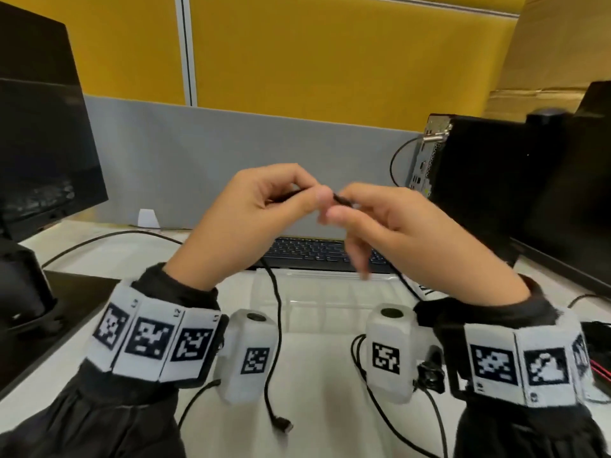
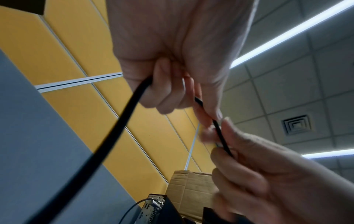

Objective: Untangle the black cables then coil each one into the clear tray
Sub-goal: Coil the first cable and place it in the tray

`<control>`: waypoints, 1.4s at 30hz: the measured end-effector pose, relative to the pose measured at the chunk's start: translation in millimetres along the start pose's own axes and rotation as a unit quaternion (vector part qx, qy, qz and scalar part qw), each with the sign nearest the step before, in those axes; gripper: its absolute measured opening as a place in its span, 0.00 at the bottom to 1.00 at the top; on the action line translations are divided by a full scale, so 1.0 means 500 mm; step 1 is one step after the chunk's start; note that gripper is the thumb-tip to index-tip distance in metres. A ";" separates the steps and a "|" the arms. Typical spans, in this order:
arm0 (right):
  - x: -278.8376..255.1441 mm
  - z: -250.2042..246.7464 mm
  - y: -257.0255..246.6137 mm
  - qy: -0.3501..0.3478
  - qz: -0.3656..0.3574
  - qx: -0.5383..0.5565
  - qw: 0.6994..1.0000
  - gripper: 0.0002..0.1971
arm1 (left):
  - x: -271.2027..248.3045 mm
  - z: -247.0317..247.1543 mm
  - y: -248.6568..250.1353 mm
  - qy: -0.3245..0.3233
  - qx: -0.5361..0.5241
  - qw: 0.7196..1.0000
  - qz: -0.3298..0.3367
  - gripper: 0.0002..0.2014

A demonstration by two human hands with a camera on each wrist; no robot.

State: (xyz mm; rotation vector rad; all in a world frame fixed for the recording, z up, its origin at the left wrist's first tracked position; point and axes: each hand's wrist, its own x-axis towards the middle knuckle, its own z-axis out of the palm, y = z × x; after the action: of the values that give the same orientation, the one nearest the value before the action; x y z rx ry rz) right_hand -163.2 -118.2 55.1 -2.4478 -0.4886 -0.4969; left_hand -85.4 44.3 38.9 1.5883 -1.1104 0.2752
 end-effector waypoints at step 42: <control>0.040 0.095 0.057 0.018 0.066 -0.119 0.991 0.12 | 0.000 0.027 0.010 0.024 -0.343 0.938 -0.041 0.18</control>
State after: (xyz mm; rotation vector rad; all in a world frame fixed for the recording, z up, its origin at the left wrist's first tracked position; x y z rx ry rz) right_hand -122.2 -106.3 14.9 -2.6713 -0.2611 -0.5714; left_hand -94.0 33.0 37.3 0.9903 -0.9561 -0.1264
